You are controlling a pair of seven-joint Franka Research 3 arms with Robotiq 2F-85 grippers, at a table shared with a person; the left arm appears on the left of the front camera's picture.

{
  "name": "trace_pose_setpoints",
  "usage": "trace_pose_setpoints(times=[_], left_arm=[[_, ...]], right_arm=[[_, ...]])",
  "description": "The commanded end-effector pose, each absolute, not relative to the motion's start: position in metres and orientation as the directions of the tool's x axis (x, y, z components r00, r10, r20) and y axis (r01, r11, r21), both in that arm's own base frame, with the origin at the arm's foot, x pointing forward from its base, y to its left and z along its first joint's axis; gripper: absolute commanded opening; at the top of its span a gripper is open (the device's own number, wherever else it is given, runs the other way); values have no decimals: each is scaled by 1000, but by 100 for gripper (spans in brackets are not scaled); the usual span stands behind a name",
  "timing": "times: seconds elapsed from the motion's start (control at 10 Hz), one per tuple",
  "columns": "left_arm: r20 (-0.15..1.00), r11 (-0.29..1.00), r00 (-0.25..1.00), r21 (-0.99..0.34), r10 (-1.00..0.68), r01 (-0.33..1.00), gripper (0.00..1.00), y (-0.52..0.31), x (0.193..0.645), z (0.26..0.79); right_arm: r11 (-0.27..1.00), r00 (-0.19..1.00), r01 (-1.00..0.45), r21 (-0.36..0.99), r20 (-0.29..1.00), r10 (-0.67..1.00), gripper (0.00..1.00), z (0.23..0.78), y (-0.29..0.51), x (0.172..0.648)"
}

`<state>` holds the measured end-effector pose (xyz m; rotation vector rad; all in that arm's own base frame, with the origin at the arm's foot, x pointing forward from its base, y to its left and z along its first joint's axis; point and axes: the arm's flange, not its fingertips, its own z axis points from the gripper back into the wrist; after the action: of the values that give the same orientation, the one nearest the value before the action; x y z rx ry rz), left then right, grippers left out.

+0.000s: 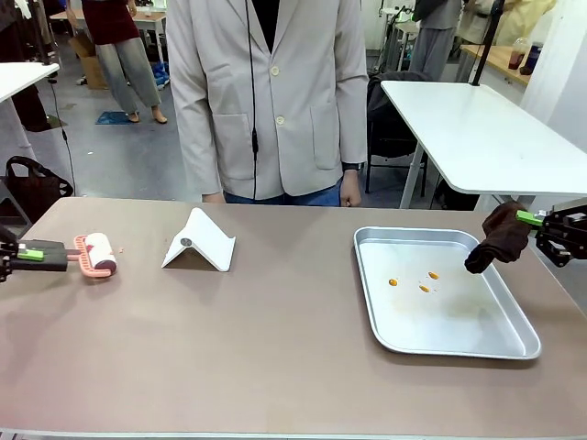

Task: Clean the surface of the table.
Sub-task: If a person points to the right, clean the right side of the table with your right hand, and if they point to the left, clean the left side with your left hand.

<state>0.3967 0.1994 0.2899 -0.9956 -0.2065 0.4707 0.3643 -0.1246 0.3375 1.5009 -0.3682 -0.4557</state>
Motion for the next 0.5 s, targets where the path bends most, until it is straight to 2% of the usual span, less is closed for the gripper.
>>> trace_pose_setpoints(times=[0.0, 0.4], left_arm=[[-88, 504, 884, -794, 460, -341, 21, 176, 412, 263], [-89, 468, 885, -822, 457, -324, 21, 152, 443, 271]], right_arm=[[-9, 857, 56, 998, -52, -512, 0, 343, -123, 367], [-9, 857, 56, 998, -52, -512, 0, 343, -123, 367]])
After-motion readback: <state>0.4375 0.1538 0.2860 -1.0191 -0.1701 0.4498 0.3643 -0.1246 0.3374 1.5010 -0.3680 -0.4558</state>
